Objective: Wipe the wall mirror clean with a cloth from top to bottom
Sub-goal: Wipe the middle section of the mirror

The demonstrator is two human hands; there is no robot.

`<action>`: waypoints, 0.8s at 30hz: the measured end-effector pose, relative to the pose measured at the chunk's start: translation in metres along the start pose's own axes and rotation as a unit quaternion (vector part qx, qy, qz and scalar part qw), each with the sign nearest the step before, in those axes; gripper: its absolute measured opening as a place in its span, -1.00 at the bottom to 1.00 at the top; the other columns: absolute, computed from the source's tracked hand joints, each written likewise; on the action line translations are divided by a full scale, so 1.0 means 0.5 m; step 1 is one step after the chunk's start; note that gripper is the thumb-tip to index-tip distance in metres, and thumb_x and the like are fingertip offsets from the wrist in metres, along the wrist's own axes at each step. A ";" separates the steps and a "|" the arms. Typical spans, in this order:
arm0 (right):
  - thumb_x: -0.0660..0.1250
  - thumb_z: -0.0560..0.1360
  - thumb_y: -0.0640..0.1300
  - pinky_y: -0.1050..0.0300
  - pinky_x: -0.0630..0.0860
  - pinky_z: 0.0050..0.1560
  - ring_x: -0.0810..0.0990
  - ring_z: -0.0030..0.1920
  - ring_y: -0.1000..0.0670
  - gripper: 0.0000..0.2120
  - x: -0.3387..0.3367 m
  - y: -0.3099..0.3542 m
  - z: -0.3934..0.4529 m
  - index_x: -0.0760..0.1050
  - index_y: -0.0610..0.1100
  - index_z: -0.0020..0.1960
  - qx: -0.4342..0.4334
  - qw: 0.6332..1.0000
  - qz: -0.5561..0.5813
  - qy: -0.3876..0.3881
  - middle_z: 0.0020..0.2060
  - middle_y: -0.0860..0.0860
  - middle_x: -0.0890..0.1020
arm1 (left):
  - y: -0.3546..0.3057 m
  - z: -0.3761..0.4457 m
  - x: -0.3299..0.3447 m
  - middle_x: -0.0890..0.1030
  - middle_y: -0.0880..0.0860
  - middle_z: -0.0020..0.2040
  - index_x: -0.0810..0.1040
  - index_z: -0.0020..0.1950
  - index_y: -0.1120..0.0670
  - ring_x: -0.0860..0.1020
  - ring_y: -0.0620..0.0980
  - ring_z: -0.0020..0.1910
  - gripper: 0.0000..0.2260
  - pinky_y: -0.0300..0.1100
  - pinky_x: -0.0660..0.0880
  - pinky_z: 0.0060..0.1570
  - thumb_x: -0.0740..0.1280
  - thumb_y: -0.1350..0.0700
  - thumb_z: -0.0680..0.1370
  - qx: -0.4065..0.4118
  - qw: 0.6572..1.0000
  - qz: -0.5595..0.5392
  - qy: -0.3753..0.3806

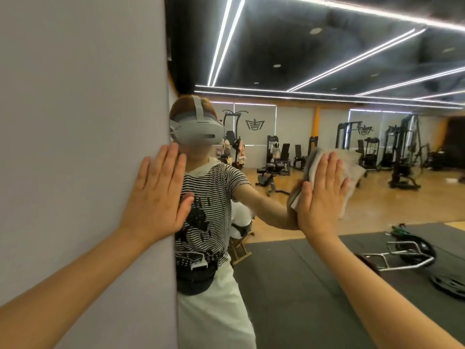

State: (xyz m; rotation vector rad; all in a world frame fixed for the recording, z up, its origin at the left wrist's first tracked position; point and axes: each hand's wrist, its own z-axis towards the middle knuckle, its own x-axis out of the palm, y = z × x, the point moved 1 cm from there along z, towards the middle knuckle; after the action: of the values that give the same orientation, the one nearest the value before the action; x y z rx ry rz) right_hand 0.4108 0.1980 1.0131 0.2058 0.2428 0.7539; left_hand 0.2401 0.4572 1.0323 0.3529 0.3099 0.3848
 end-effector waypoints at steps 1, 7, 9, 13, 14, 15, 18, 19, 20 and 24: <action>-0.17 0.64 0.07 0.00 -0.22 0.49 -0.04 0.54 -0.04 -0.45 0.005 0.036 -0.010 -0.11 -0.17 0.54 -0.008 1.000 -0.003 0.000 0.53 -0.11 0.03 | 0.000 0.001 0.000 0.07 0.27 0.54 0.00 0.54 0.28 -0.12 0.12 0.56 -0.34 0.04 -0.17 0.52 0.05 -0.09 0.57 0.000 1.000 -0.001 0.000; -0.11 0.64 0.03 -0.09 -0.20 0.50 -0.16 0.56 0.03 -0.46 0.043 0.217 -0.086 -0.01 -0.15 0.56 -0.102 0.994 -0.001 0.026 0.54 -0.08 0.13 | 0.000 0.005 -0.005 0.10 0.28 0.53 0.05 0.53 0.28 0.03 0.17 0.53 -0.36 0.07 -0.11 0.50 0.06 -0.08 0.56 0.009 1.000 0.003 0.005; -0.04 0.61 0.01 -0.08 -0.20 0.50 -0.17 0.56 0.02 -0.42 0.035 0.199 -0.082 -0.04 -0.11 0.59 -0.128 0.991 -0.002 0.039 0.55 -0.06 0.07 | 0.005 0.008 -0.010 0.09 0.26 0.54 0.04 0.54 0.25 0.00 0.14 0.54 -0.35 0.07 -0.09 0.49 0.06 -0.08 0.56 0.019 1.000 -0.009 0.009; -0.18 0.67 0.05 -0.06 -0.19 0.52 -0.11 0.57 0.00 -0.47 0.021 0.136 -0.061 -0.15 -0.04 0.59 -0.258 0.964 -0.021 0.063 0.58 0.03 -0.12 | 0.075 -0.019 -0.027 0.02 0.19 0.58 0.03 0.57 0.20 -0.13 0.08 0.57 -0.35 0.09 -0.06 0.49 0.07 -0.07 0.54 0.042 0.999 0.001 0.013; -0.18 0.67 0.05 -0.07 -0.16 0.51 -0.09 0.57 0.01 -0.48 0.022 0.134 -0.058 -0.14 -0.03 0.60 -0.253 0.966 -0.019 0.055 0.58 0.03 -0.08 | 0.096 -0.034 -0.029 -0.03 0.18 0.59 0.03 0.56 0.19 -0.14 0.09 0.57 -0.36 0.10 -0.08 0.49 0.05 -0.07 0.55 0.024 1.000 0.008 0.004; -0.16 0.66 0.04 -0.07 -0.14 0.51 -0.08 0.57 0.02 -0.48 0.025 0.142 -0.055 -0.11 -0.03 0.59 -0.217 0.975 -0.008 0.039 0.58 0.00 -0.02 | 0.112 -0.049 -0.030 -0.07 0.17 0.60 0.03 0.55 0.20 -0.14 0.09 0.57 -0.38 0.11 -0.10 0.49 0.03 -0.07 0.57 0.008 1.000 0.016 -0.004; -0.06 0.61 -0.02 0.00 -0.17 0.49 -0.03 0.55 -0.02 -0.45 0.042 0.208 -0.046 -0.06 -0.14 0.56 0.010 0.998 0.052 -0.034 0.53 -0.08 0.10 | 0.126 -0.071 -0.018 0.07 0.21 0.56 0.10 0.53 0.24 -0.12 0.09 0.57 -0.38 0.11 -0.06 0.48 0.05 -0.08 0.56 0.000 0.999 0.032 -0.013; -0.05 0.60 -0.03 0.01 -0.18 0.48 0.00 0.53 -0.06 -0.44 0.047 0.240 -0.041 -0.05 -0.17 0.54 0.068 0.994 0.070 -0.051 0.53 -0.10 0.10 | 0.124 -0.070 -0.016 0.11 0.22 0.54 0.11 0.53 0.23 -0.12 0.08 0.57 -0.37 0.11 -0.06 0.48 0.07 -0.07 0.54 0.002 0.999 0.034 -0.013; -0.05 0.59 -0.03 0.01 -0.19 0.47 0.02 0.52 -0.08 -0.44 0.051 0.273 -0.039 -0.05 -0.19 0.53 0.093 0.991 0.079 -0.059 0.53 -0.11 0.10 | 0.123 -0.067 -0.015 0.13 0.23 0.53 0.11 0.53 0.22 -0.10 0.09 0.58 -0.37 0.11 -0.07 0.48 0.08 -0.07 0.54 0.005 0.999 0.036 -0.015; -0.04 0.59 -0.02 -0.04 -0.26 0.49 0.00 0.53 -0.08 -0.42 0.070 0.400 -0.068 -0.04 -0.19 0.56 -0.038 0.998 0.055 -0.019 0.55 -0.09 0.07 | 0.127 -0.071 -0.013 0.13 0.23 0.52 0.12 0.52 0.24 0.03 0.15 0.53 -0.38 0.09 -0.08 0.49 0.09 -0.07 0.54 0.008 0.999 0.029 -0.015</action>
State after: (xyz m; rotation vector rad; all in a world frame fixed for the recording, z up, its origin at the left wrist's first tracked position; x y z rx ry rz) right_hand 0.2958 0.3677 1.0296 0.1616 0.1665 0.8660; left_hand 0.2021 0.5193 1.0269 0.3845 0.2737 0.4345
